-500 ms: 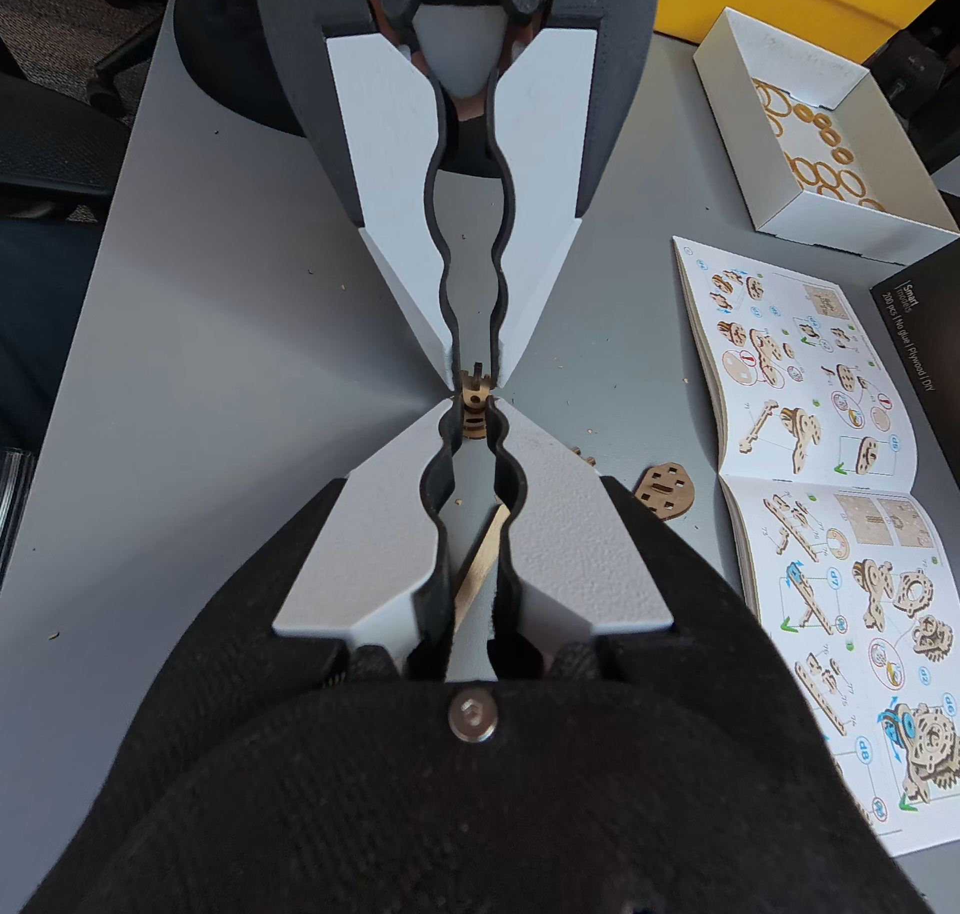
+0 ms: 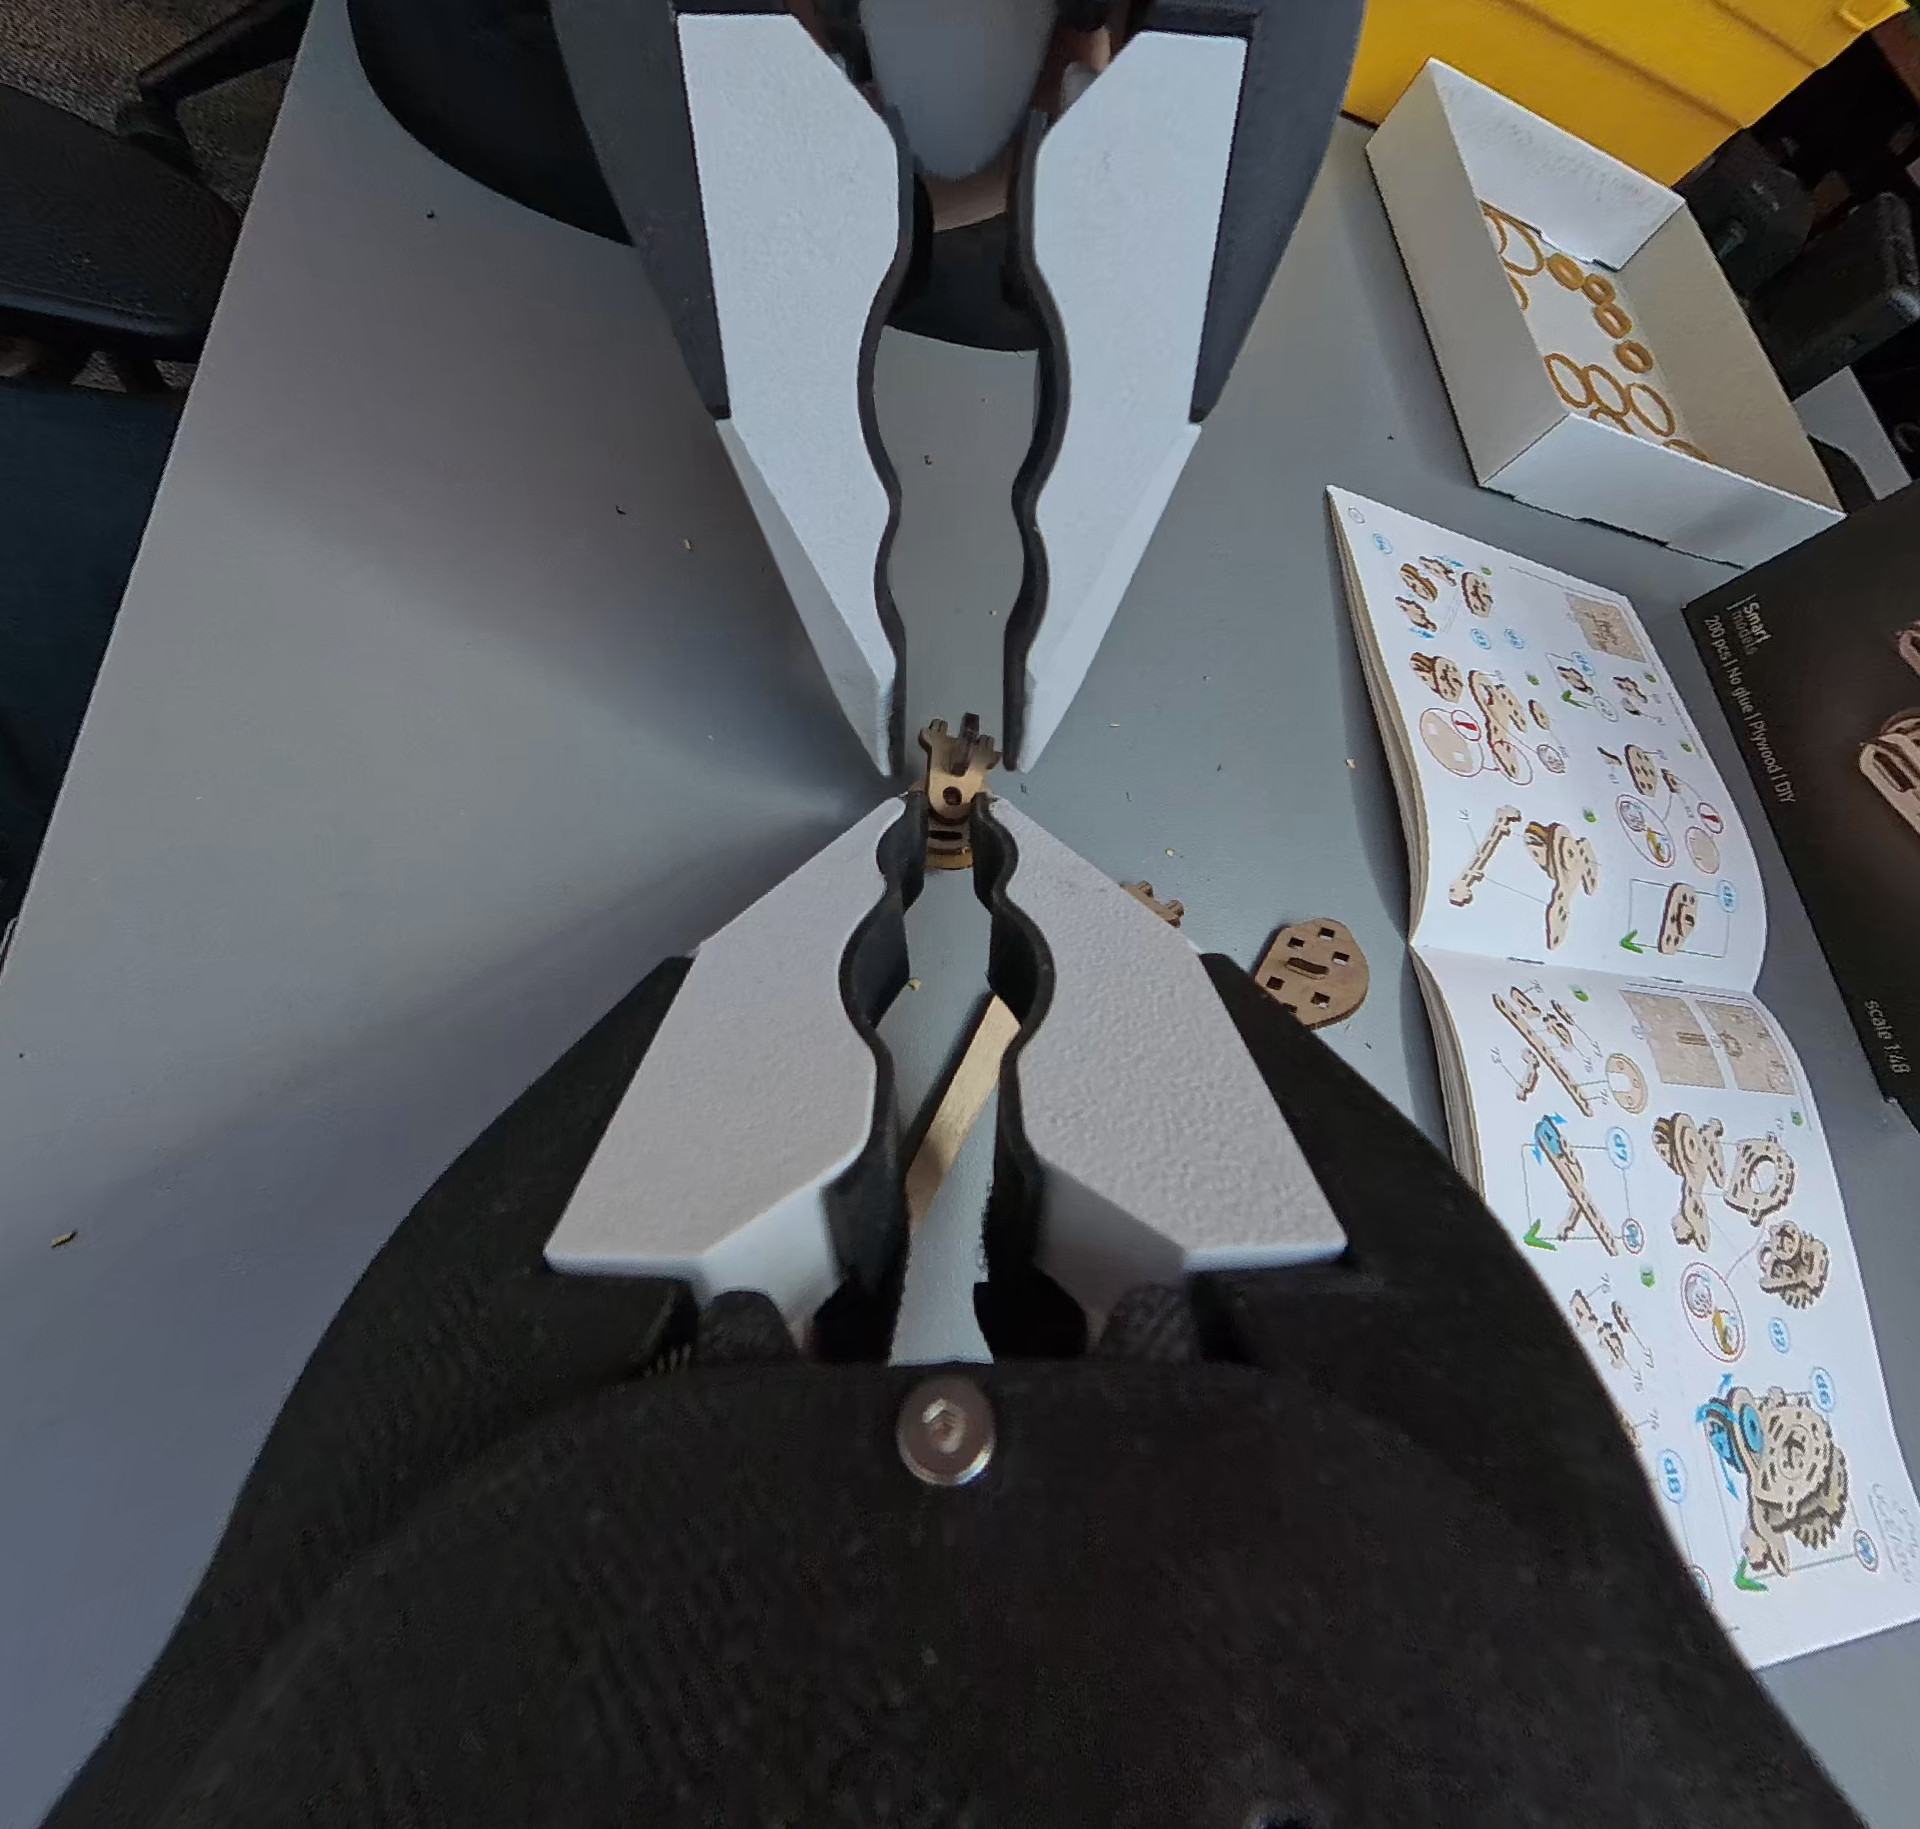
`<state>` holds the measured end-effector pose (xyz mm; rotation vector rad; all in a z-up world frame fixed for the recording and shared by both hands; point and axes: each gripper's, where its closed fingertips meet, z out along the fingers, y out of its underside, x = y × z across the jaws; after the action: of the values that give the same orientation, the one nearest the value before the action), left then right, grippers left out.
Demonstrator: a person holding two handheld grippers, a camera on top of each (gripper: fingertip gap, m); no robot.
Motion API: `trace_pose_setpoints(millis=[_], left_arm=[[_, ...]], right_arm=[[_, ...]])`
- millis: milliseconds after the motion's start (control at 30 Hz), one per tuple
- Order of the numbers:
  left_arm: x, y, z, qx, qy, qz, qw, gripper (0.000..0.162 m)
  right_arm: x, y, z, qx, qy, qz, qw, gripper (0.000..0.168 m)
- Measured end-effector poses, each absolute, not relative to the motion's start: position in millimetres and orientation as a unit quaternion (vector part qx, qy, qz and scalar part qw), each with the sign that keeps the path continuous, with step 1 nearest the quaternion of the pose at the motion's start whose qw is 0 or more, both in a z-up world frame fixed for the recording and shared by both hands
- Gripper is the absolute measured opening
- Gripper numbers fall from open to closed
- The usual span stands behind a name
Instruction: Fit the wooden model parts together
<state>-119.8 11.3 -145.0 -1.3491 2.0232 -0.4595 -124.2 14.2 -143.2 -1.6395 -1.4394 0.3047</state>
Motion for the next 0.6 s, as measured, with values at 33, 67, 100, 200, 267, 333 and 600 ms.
trace_pose_setpoints(millis=[33, 67, 100, 200, 267, 333, 600], left_arm=[[-120.0, 13.7, -146.5, -0.522, 0.77, -0.17, 0.326, 0.025], [-120.8, 16.1, -148.7, -0.526, 0.769, -0.162, 0.324, 0.024], [-121.2, 16.4, -150.2, -0.525, 0.771, -0.158, 0.323, 0.02], [-119.8, 13.5, -150.6, -0.517, 0.774, -0.164, 0.328, 0.017], [-118.7, 12.0, -148.6, -0.519, 0.77, -0.175, 0.328, 0.018], [-118.5, 14.7, -147.9, -0.523, 0.766, -0.175, 0.33, 0.018], [-118.4, 14.6, -149.2, -0.521, 0.768, -0.179, 0.327, 0.015]], right_arm=[[-124.2, 14.1, -143.2, -0.663, -0.583, 0.123, 0.453, 0.008], [-124.1, 14.1, -143.2, -0.662, -0.583, 0.122, 0.454, 0.008], [-124.0, 14.0, -143.0, -0.662, -0.584, 0.122, 0.454, 0.008], [-123.2, 13.8, -143.0, -0.66, -0.585, 0.121, 0.456, 0.008], [-123.0, 13.7, -142.9, -0.659, -0.586, 0.121, 0.457, 0.008], [-123.1, 13.8, -142.8, -0.657, -0.587, 0.121, 0.458, 0.008], [-123.1, 14.7, -142.5, -0.659, -0.58, 0.134, 0.459, 0.008]])
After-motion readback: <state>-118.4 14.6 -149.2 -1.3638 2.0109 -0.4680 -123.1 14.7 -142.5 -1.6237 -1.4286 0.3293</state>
